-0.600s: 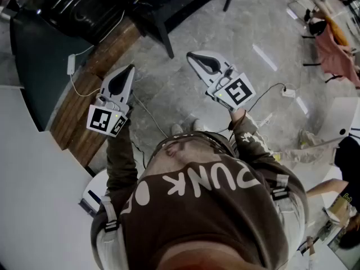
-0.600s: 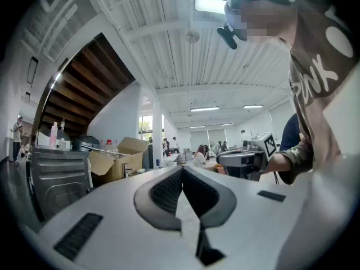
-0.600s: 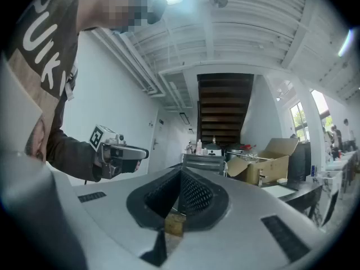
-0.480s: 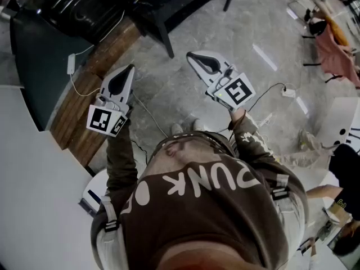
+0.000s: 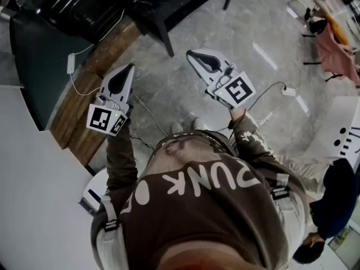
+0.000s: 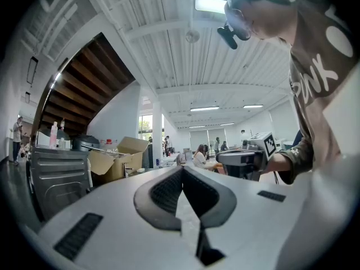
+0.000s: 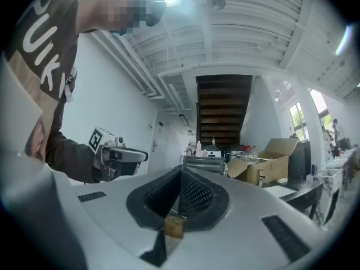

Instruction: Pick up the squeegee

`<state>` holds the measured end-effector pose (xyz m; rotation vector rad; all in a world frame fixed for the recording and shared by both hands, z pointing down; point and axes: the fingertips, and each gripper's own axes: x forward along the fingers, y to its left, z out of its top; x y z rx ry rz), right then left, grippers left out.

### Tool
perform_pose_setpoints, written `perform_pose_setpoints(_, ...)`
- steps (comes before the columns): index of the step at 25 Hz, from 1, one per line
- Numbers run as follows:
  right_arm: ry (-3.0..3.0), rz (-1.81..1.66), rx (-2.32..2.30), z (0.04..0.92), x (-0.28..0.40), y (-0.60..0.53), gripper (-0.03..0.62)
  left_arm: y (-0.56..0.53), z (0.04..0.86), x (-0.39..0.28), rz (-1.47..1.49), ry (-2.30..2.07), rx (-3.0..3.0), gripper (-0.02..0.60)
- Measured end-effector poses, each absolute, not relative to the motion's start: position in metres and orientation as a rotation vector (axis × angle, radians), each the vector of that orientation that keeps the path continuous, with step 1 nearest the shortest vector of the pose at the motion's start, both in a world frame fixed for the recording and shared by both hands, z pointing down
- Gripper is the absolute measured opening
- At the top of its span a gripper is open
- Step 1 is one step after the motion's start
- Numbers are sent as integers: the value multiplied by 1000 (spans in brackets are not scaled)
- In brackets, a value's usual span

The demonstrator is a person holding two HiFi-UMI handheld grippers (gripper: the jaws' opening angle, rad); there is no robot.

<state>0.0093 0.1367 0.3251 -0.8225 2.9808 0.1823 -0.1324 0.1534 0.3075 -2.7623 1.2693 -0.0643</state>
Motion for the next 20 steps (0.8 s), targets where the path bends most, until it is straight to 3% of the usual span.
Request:
perform_pose_setpoints(8,2987,176,-846,327,11,134,11,153,308,-131,-64,1262,-2762,2)
perform_pose_setpoints(20,2969,167,-811,327,12,139,71,156,309,-129,-72,1264,-2762,2)
